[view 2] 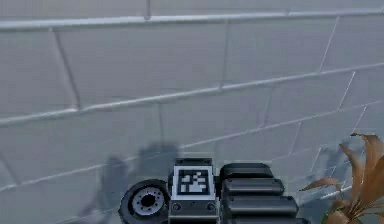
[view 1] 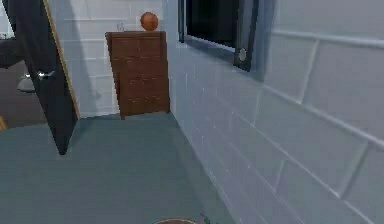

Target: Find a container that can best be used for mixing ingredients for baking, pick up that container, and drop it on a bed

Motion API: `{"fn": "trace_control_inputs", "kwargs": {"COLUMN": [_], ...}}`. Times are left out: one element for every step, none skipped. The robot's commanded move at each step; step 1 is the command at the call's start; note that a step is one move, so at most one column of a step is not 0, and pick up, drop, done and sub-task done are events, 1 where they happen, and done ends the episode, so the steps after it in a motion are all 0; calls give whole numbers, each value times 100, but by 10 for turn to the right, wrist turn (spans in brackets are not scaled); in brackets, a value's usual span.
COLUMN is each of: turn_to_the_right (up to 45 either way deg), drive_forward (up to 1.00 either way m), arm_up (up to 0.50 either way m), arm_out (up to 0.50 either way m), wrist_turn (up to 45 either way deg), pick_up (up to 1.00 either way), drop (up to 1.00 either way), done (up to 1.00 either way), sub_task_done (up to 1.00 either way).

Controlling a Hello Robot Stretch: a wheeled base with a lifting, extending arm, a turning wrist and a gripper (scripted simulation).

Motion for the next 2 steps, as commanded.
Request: {"fn": "trace_control_inputs", "kwargs": {"turn_to_the_right": [-270,0], "drive_forward": [0,75], "arm_up": [0,0], "arm_out": [0,0], "wrist_turn": [0,0], "pick_up": [0,0], "drop": [0,0], "done": [0,0], "sub_task_done": [0,0]}}
